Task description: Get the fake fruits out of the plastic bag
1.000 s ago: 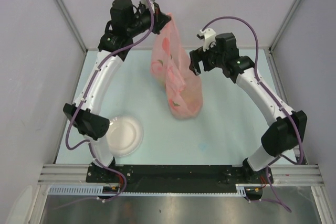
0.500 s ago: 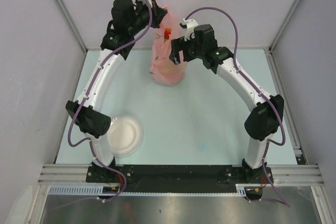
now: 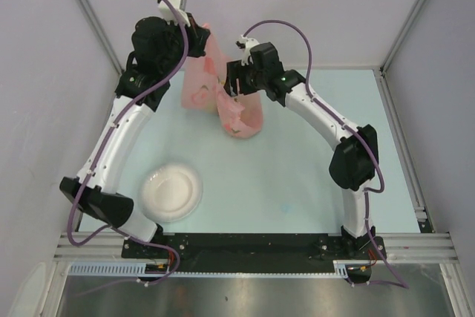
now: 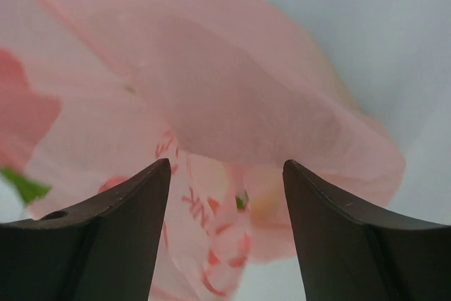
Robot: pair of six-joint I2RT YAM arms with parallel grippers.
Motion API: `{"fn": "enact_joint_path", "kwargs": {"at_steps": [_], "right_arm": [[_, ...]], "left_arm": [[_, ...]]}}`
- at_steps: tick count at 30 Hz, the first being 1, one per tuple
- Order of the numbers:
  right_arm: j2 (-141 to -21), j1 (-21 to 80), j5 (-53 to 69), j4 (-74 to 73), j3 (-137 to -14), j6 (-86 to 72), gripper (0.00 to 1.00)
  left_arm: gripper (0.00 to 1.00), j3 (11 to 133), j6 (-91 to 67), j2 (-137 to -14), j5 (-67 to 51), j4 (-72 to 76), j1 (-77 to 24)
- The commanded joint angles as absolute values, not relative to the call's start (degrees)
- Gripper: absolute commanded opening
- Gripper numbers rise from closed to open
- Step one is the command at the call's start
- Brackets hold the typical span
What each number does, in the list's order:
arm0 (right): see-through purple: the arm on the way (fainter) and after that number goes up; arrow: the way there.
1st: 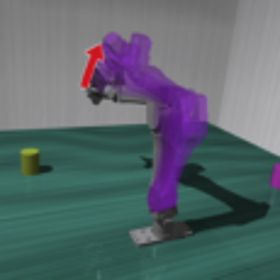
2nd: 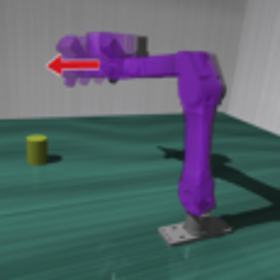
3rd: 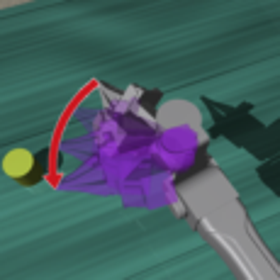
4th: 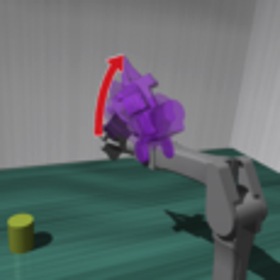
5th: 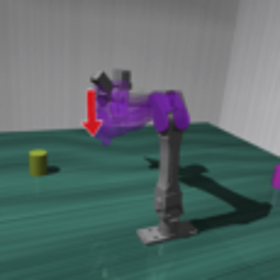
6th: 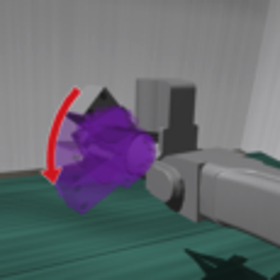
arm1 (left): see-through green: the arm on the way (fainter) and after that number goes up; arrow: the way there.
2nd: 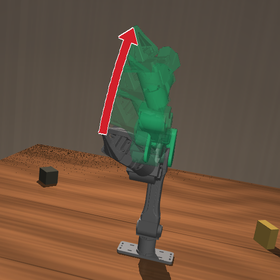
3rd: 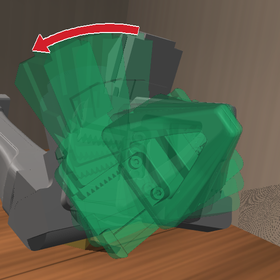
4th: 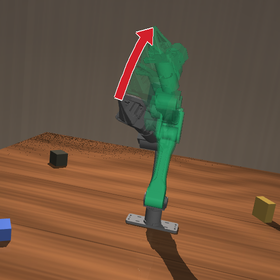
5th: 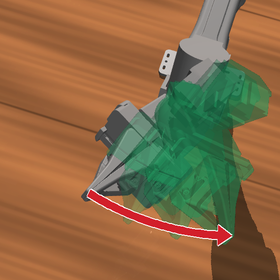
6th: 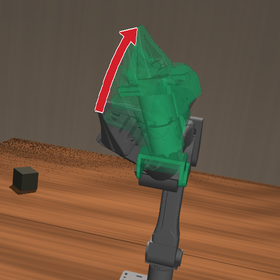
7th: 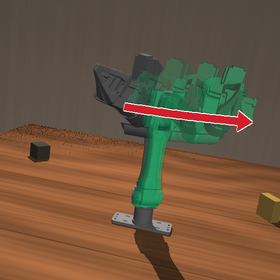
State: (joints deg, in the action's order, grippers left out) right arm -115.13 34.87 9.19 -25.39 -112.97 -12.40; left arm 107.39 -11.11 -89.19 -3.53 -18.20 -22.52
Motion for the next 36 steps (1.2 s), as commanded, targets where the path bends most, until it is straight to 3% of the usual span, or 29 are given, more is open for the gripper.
{"fn": "enact_joint_path", "kwargs": {"at_steps": [1, 5, 8, 15, 19, 24, 30, 36], "right_arm": [[-115.40, 34.54, 13.17, -22.42, -116.89, -17.05, 0.67], [-115.40, 34.19, 14.76, -22.59, -117.07, -16.79, 0.52], [-114.00, 34.10, 16.17, -22.07, -117.25, -14.78, 0.48], [-112.15, 36.82, 19.93, -26.19, -112.78, -5.20, 0.61], [-108.65, 37.88, 22.32, -26.10, -103.29, -0.18, 0.77], [-105.74, 38.58, 23.55, -29.61, -93.63, 5.97, 0.78], [-100.21, 38.06, 23.11, -27.17, -91.67, 5.02, 0.70], [-106.33, 37.53, 21.97, -24.08, -101.85, -5.17, 0.82]], "left_arm": [[0.00, 102.50, -11.60, -83.68, 1.84, -16.70, -22.24], [0.00, 97.92, -10.11, -81.13, 4.04, -16.35, -22.06], [0.00, 93.79, -9.58, -78.15, 5.71, -17.49, -21.71], [0.00, 74.20, -3.27, -63.32, 8.26, -22.05, -18.90], [0.00, 63.05, -0.09, -56.09, 7.82, -25.92, -18.90], [0.00, 56.08, 1.76, -53.27, 7.03, -25.76, -18.90], [0.00, 51.16, 1.94, -50.45, 7.21, -24.35, -18.90], [0.00, 50.97, 0.53, -50.53, 4.57, -23.56, -18.90]]}}
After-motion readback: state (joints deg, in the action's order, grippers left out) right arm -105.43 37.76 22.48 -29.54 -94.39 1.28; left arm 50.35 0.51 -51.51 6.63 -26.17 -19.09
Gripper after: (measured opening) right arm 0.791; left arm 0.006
